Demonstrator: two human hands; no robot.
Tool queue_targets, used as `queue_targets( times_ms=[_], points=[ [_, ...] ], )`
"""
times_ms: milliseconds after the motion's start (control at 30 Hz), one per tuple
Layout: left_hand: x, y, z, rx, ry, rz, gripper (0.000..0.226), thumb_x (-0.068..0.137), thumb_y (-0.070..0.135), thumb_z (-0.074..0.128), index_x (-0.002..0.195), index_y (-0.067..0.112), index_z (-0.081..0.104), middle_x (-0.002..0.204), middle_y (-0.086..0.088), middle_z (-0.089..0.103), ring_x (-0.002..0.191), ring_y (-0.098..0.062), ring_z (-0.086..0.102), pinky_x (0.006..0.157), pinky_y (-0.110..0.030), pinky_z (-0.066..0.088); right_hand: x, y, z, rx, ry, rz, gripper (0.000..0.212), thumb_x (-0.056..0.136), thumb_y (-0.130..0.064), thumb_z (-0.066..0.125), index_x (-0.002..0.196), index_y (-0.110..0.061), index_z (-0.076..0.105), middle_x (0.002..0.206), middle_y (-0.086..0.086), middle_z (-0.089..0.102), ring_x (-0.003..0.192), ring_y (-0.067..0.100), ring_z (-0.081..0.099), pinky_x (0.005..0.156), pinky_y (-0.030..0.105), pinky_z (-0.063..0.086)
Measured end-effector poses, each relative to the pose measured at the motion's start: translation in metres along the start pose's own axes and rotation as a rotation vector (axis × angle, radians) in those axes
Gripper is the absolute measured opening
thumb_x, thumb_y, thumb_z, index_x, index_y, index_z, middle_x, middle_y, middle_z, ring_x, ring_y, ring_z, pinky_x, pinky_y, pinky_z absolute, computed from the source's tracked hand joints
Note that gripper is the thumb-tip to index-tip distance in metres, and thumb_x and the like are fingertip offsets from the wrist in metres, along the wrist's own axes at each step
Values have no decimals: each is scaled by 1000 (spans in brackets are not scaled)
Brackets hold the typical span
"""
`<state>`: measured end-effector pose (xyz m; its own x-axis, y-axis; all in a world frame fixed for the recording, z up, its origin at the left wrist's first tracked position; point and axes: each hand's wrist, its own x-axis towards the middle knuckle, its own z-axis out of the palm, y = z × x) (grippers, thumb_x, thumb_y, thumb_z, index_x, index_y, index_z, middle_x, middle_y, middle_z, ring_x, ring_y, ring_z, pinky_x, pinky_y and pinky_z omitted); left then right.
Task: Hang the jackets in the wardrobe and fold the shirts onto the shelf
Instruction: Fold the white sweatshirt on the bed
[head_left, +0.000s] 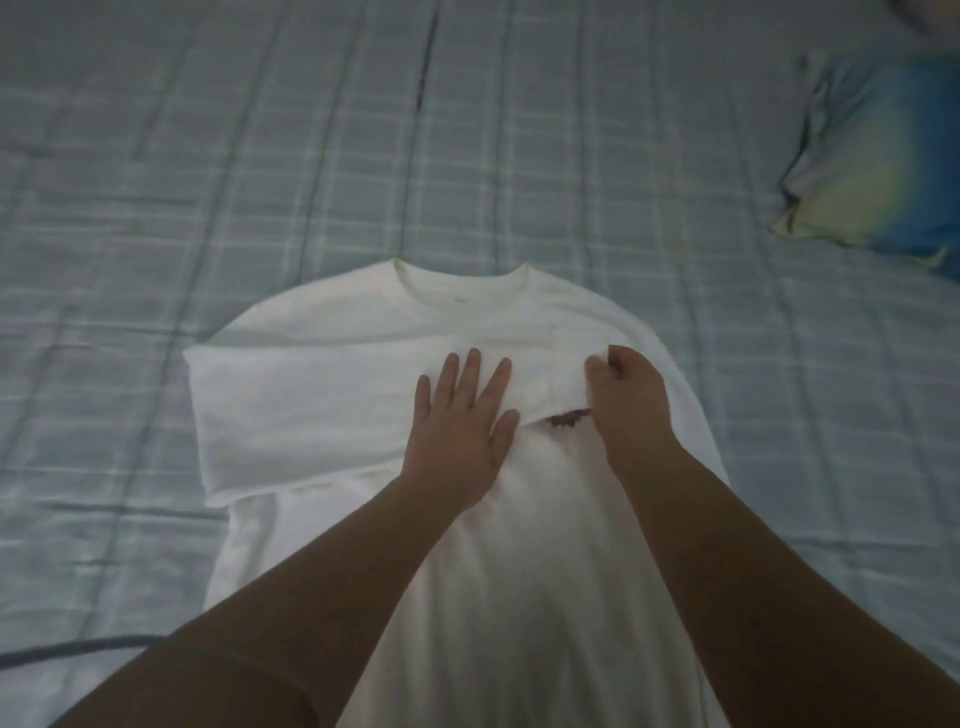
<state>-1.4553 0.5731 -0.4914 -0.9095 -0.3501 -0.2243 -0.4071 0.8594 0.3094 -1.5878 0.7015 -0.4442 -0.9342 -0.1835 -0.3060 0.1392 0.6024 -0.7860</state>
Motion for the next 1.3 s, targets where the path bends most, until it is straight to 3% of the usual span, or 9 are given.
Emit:
queue_targets(
  times_ms=[133, 333, 467, 600, 800, 933, 1067, 1167, 1300],
  points=[
    [23, 35, 21, 50, -16, 34, 64, 98, 56, 2, 158, 35, 1, 168, -3, -3, 153, -25, -8, 122, -52, -2, 31, 30, -31, -111, 72, 33, 22, 96, -22, 49, 81, -10, 61, 73, -2, 55, 73, 18, 51, 67, 28, 36],
    [31, 46, 39, 176, -16, 64, 64, 99, 57, 6, 159, 32, 5, 167, -7, 2, 154, -29, -4, 120, -58, 1, 31, 52, -43, -189, 85, 13, 31, 92, -10, 55, 122, -7, 62, 117, 12, 65, 110, 29, 59, 89, 25, 38],
    [26, 44, 44, 206, 1, 99, 65, 100, 56, 11, 159, 29, 7, 167, -9, 5, 154, -31, -1, 120, -59, 5, 6, 61, -32, -524, 176, -402, 66, 84, 2, 53, 147, -12, 39, 151, 12, 39, 139, 28, 33, 116, 31, 23],
    [27, 44, 45, 207, -8, 90, 66, 99, 56, 12, 159, 31, 4, 167, -8, 3, 154, -29, -3, 120, -58, 3, 6, 85, -23, -793, -80, -537, 53, 100, -17, 39, 152, -13, 35, 160, 8, 32, 150, 27, 20, 123, 43, 16],
    [27, 46, 37, 226, -65, 87, 65, 98, 57, 7, 158, 32, -2, 168, -7, -2, 153, -28, -7, 121, -57, 1, 9, 95, -24, -697, -133, -525, 53, 101, -21, 38, 154, -14, 32, 161, 8, 30, 151, 27, 20, 124, 41, 14],
    [13, 53, 23, 182, -56, 174, 63, 101, 50, 14, 159, 26, 13, 166, -11, 15, 153, -32, 7, 121, -54, 10, -28, 110, -53, -368, 39, -355, 49, 96, -8, 52, 145, -9, 47, 149, 11, 47, 141, 27, 37, 120, 28, 17],
    [-23, 69, 20, 74, -46, 322, 59, 104, 42, 28, 158, 20, 20, 164, -11, 22, 152, -32, 14, 121, -50, 15, -89, 143, -96, -327, 188, -83, 51, 84, 5, 57, 134, -2, 56, 139, 15, 55, 131, 31, 47, 113, 28, 25],
    [-55, 87, 26, 16, -94, 370, 60, 103, 38, 33, 158, 17, 22, 163, -13, 23, 152, -33, 14, 121, -48, 14, -139, 168, -132, -281, 201, 190, 48, 79, 6, 58, 126, -4, 60, 123, 16, 63, 115, 33, 56, 96, 30, 38],
    [-96, 119, 32, -78, -144, 424, 60, 100, 32, 37, 155, 9, 28, 159, -18, 30, 150, -35, 19, 121, -49, 19, -188, 187, -160, -305, 136, 359, 40, 81, -4, 58, 119, -18, 62, 105, -1, 64, 103, 25, 60, 83, 24, 36]
  ],
)
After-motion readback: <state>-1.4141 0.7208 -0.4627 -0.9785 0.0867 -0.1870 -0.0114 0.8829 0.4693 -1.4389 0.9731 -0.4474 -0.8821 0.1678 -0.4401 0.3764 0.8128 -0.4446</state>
